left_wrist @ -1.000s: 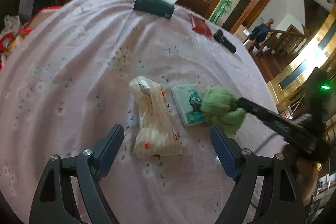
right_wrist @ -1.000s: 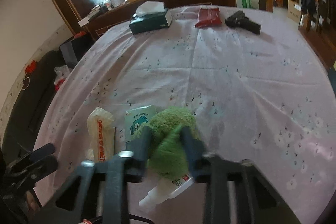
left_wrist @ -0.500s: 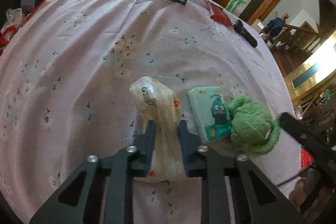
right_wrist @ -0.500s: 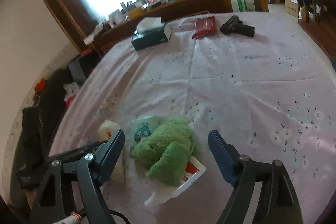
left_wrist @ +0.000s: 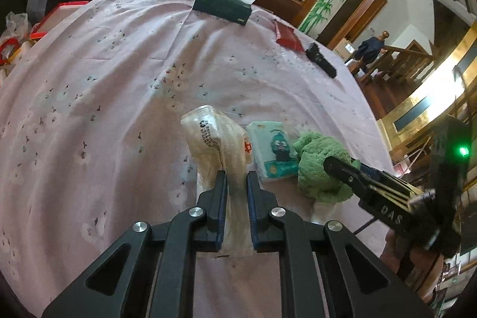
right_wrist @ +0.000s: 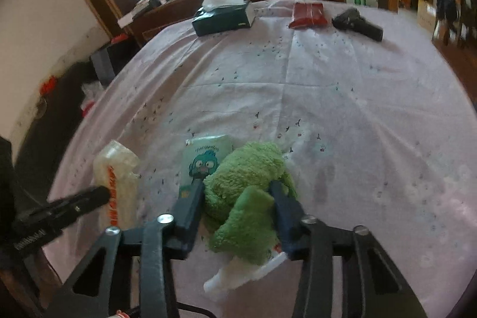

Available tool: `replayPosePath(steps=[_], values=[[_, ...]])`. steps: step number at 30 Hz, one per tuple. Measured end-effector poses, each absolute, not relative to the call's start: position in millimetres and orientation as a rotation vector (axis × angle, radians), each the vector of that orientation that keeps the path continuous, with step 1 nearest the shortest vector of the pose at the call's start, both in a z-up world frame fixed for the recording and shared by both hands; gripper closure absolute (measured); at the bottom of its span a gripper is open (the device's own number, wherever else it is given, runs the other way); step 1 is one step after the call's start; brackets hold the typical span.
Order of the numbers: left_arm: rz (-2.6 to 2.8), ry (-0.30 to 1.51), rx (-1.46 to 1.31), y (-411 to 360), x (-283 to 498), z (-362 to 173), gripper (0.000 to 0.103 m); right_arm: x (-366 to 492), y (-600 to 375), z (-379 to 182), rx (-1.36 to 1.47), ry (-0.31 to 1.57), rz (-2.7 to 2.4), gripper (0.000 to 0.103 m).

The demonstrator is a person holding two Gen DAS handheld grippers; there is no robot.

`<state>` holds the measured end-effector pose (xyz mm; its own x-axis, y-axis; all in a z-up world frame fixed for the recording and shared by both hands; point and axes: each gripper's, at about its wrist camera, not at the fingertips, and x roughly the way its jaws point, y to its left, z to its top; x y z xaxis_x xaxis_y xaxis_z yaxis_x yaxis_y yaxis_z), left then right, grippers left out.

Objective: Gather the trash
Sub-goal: 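Carry green towel and white plastic bag with both tools over the red wastebasket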

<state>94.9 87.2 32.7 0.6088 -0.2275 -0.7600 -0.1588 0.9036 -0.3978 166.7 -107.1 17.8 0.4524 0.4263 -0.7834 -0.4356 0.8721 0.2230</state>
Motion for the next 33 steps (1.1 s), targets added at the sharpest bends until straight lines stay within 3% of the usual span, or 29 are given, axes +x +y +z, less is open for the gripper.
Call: replayPosePath(steps=[18,33], values=[[-0.338,0.719,-0.381,-16.6,6.3,139.4,0.091,-36.5,-270.3,161.5,0.239,0.493,0.366,0.063],[-0.558,0.658,-0.236,-125.9,-56.0,178.2,0.091,-147.6,-361.6,195.7,0.282,0.311,0.147,0.063]])
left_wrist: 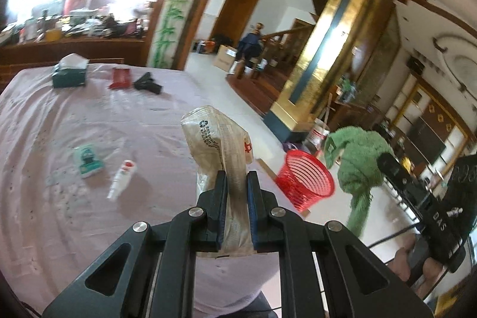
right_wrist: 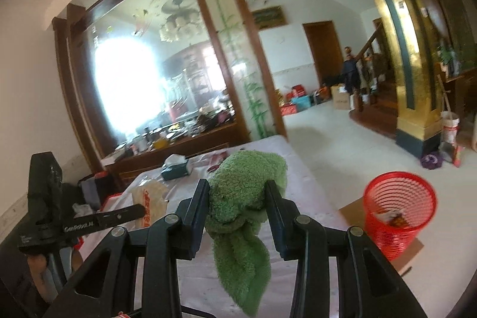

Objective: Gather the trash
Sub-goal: 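Carry green towel and white plastic bag with both tools over the red wastebasket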

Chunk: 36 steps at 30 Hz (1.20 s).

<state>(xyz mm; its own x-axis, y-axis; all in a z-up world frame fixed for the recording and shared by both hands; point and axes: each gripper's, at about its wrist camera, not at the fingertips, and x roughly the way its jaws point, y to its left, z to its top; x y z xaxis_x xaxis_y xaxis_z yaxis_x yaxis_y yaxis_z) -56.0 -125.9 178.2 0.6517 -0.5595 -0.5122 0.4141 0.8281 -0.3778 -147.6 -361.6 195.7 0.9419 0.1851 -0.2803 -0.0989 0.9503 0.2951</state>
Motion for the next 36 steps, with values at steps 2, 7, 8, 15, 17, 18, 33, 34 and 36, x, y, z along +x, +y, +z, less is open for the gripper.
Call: replayPosePath(steps=[2,7,8,15,17,18,33,34,36], values=[[-0.582,0.656,-0.225,-137.1,-62.6,180.8,0.091,-154.9,-367.9,198.2,0.283,0.296,0.130,0.063],[-0.639,0.659,-0.188,-160.4,-71.8,183.8,0.091,-175.1,-385.9,198.2,0.300,0.271,0.082,0.063],[-0.649,0.659,-0.182,-165.1,-73.3,184.3,0.091,-176.5,-389.4,196.8,0.305,0.271,0.073,0.063],[-0.693,0.668,-0.154,-186.3,-74.0,184.9,0.091,-188.5,-415.6,186.2,0.323,0.293,0.015,0.063],[-0.703,0.668,-0.150,-190.9,-71.5,184.9,0.091,-191.2,-423.4,184.6,0.333,0.295,-0.004,0.063],[-0.708,0.666,-0.146,-193.1,-71.0,185.0,0.091,-192.5,-427.6,184.3,0.339,0.294,-0.014,0.063],[-0.762,0.707,-0.117,-230.2,-45.6,174.7,0.091,-197.0,-459.8,185.1,0.358,0.268,-0.102,0.062],[-0.768,0.711,-0.116,-233.2,-43.6,174.2,0.091,-196.6,-461.2,184.5,0.359,0.268,-0.107,0.062],[-0.777,0.715,-0.111,-238.5,-41.4,173.2,0.091,-195.8,-462.9,183.4,0.361,0.269,-0.117,0.062]])
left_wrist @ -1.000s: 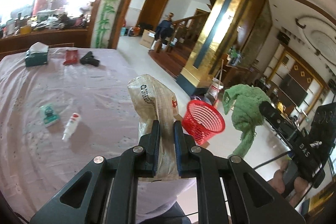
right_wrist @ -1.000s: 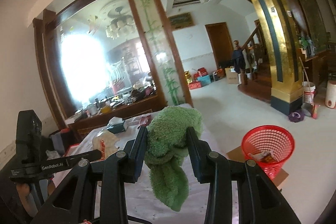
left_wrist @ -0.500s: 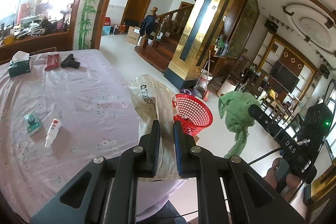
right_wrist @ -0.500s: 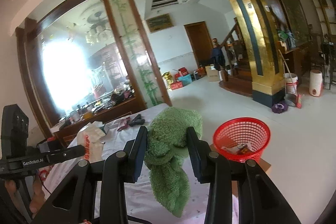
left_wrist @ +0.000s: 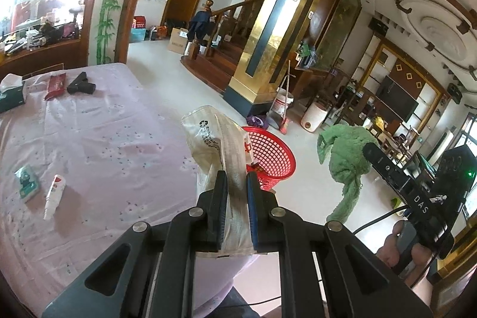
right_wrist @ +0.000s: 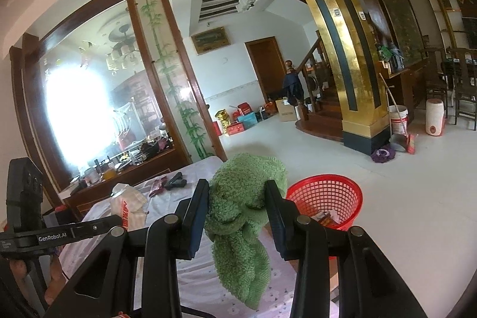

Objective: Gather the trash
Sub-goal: 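Carry green towel and white plastic bag with both tools over the red wastebasket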

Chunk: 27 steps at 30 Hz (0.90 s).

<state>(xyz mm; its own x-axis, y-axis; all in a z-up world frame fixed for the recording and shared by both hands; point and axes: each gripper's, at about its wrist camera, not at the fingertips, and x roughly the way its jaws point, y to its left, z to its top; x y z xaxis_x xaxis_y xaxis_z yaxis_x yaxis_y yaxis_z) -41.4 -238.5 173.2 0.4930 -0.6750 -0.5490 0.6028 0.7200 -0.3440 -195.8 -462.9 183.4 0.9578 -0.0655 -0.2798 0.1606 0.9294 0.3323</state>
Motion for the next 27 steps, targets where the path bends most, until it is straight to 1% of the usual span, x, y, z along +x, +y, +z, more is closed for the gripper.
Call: replayPosePath(steps=[7,15,27], values=[[-0.822,0.732,-0.093,-265.1,-30.4,170.6,0.091,-195.4,-475.9,185.0,0.366,0.259,-0.164,0.062],[-0.905,0.779,-0.084,-313.9,-5.1,164.9,0.091,-182.0,-503.2,174.9,0.399,0.279,-0.197,0.062],[-0.956,0.764,-0.054,-379.8,26.8,176.2,0.091,-150.8,-556.5,163.4,0.460,0.290,-0.225,0.062]])
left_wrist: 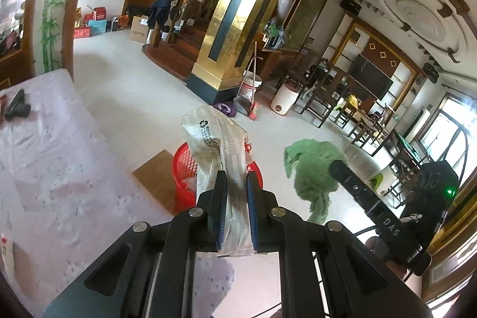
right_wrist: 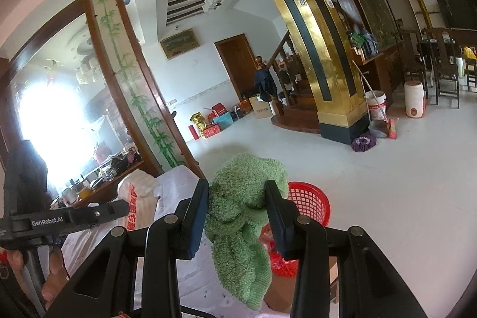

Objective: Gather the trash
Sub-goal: 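Carry green towel and white plastic bag with both tools over the red wastebasket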

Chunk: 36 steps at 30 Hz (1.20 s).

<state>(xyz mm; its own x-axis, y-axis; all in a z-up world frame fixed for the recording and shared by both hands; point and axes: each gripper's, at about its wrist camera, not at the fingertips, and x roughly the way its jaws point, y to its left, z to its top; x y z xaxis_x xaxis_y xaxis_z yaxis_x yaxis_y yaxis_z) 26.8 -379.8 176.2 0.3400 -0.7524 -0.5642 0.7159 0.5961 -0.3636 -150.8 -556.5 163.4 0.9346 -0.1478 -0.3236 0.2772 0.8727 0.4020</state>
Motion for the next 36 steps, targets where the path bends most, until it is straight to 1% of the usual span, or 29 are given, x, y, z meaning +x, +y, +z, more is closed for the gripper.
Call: replayPosePath(steps=[7,18,29,36], values=[[-0.984,0.778,-0.034,-413.3,44.8,169.8,0.091,-123.3,-587.9,150.4,0.532,0.304,-0.224,0.062],[-1.001,0.851,-0.002,-467.1,81.2,129.9,0.091,-88.6,-620.8,127.3,0.600,0.329,-0.252,0.062],[-0.981,0.945,0.013,-497.0,103.7,82.2,0.091,-59.8,-649.2,97.3,0.655,0.390,-0.290,0.062],[-0.969,0.974,0.030,-510.0,107.3,66.8,0.091,-47.9,-656.4,81.0,0.678,0.417,-0.291,0.061]])
